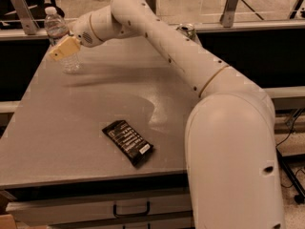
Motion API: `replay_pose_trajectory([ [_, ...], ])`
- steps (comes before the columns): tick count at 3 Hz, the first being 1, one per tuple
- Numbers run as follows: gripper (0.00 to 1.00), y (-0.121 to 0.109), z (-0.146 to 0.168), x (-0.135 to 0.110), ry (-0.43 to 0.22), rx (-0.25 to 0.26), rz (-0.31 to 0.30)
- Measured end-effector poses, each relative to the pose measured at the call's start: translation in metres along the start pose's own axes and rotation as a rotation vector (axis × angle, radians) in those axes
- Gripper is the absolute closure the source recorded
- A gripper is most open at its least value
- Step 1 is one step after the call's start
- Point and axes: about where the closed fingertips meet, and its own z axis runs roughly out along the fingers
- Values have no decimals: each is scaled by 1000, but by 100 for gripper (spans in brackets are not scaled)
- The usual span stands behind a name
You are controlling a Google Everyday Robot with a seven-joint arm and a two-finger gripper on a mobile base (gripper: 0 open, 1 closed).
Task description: Knock water bottle over
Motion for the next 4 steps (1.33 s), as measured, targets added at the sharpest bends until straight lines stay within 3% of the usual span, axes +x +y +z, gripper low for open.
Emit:
replay_pose_trajectory([
  [2, 64, 5, 9, -8, -64, 5, 69],
  [3, 88, -1, -25, -19, -93, 64, 51],
  [4, 100, -6, -71, -25, -39, 109, -1],
])
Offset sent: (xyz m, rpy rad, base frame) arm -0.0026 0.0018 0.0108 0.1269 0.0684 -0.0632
